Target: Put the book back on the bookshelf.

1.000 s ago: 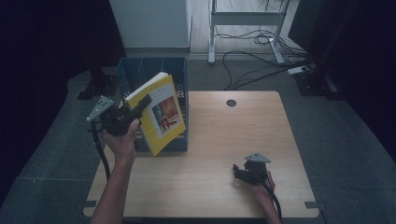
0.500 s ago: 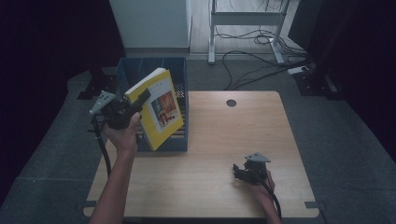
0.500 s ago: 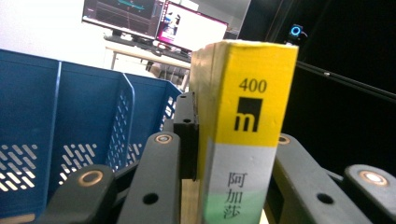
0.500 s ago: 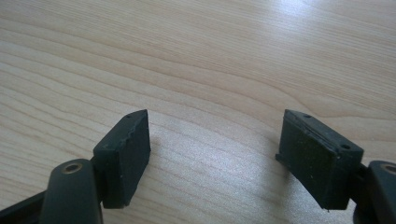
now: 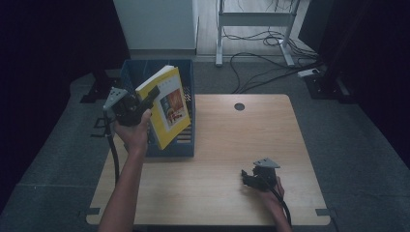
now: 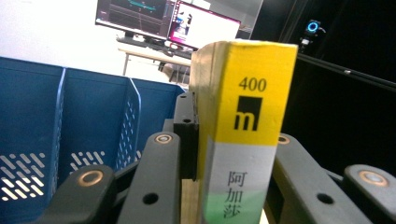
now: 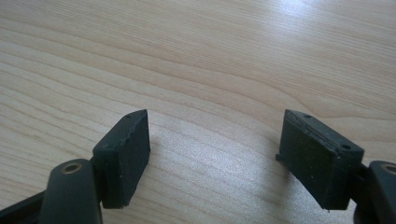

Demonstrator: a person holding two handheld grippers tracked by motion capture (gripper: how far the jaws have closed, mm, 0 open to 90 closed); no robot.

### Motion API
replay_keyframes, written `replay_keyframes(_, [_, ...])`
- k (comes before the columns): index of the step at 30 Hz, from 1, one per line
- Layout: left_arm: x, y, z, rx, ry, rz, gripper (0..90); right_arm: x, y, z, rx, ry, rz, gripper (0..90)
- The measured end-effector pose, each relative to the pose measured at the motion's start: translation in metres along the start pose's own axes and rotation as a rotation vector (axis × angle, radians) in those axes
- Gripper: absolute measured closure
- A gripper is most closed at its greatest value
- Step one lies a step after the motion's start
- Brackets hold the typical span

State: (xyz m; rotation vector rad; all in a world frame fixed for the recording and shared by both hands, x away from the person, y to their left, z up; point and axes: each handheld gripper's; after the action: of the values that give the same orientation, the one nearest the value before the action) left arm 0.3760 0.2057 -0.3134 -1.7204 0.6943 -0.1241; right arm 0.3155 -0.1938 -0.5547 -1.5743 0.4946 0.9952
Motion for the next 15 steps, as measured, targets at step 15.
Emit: replay_keyframes(15, [0.032, 0.007, 0.003, -0.027, -0.060, -0.001, 75.2, 0.001, -0.002, 0.001, -0.003, -0.004, 0.001, 22.8])
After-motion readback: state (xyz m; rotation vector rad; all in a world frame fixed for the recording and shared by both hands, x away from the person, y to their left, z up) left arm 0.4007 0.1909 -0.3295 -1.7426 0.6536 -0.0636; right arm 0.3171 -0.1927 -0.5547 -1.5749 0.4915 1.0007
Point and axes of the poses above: each handheld gripper's, and its own axes: x roughly forward along the jaws, y roughly out of its underside, z roughly to its left, and after that the axes turned 13 degrees about z, right-handed
